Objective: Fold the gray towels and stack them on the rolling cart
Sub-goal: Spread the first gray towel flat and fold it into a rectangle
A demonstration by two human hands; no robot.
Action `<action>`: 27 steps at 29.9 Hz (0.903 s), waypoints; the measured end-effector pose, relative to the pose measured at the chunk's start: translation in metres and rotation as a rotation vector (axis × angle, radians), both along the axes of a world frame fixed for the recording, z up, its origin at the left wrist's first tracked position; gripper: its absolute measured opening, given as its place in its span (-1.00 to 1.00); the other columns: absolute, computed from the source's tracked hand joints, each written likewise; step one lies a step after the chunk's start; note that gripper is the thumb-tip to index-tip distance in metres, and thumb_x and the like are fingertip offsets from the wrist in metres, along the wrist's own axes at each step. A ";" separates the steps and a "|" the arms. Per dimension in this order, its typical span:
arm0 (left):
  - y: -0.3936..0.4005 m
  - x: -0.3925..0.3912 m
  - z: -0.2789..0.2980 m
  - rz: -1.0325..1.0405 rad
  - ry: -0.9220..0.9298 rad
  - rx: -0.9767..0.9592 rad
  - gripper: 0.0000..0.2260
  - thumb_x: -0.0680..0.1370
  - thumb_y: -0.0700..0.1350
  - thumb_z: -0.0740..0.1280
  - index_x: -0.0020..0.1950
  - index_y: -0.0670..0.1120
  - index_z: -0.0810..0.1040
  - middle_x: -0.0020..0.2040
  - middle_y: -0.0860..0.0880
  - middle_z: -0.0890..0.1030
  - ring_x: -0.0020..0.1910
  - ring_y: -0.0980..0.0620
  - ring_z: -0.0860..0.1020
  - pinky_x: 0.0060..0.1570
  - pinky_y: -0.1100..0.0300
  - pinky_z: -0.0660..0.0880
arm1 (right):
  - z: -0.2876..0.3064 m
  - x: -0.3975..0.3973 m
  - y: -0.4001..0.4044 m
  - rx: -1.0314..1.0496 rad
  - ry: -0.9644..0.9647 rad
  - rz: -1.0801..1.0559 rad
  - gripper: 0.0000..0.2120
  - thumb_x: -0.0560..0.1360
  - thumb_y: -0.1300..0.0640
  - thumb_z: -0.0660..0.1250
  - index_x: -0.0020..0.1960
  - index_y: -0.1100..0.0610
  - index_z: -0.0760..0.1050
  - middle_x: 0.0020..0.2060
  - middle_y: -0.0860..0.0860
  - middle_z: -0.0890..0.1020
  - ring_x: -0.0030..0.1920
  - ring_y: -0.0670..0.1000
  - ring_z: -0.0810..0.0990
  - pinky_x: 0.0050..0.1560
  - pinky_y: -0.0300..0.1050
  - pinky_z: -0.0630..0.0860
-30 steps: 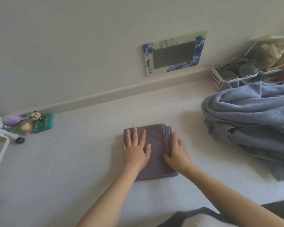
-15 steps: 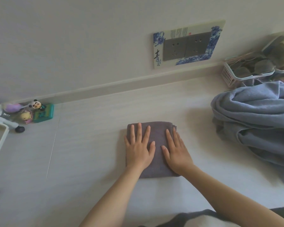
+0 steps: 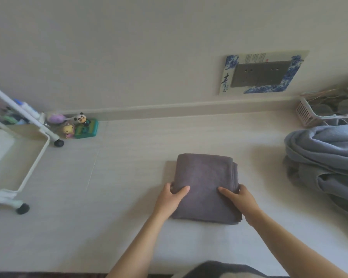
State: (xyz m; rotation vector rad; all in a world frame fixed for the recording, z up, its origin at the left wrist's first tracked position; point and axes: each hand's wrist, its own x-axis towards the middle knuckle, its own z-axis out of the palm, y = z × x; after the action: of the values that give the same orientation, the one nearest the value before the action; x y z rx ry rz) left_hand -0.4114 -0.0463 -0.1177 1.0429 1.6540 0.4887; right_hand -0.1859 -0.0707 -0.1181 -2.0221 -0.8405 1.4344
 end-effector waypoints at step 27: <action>0.023 -0.339 0.074 0.878 -0.472 0.241 -0.60 0.38 -0.03 0.52 0.13 -0.14 0.53 0.04 -0.13 0.65 -0.01 -0.17 0.64 0.01 -0.27 0.55 | 0.091 -0.360 0.162 0.196 0.532 0.752 -0.36 0.30 -0.07 0.46 0.30 0.17 0.43 0.17 0.08 0.60 0.16 0.07 0.59 0.14 -0.03 0.51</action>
State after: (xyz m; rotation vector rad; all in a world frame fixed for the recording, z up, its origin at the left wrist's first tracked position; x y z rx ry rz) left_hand -0.7505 -0.0231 -0.0440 0.2565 1.5687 1.4158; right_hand -0.5462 0.0916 -0.0275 -1.1043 -1.4910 2.0453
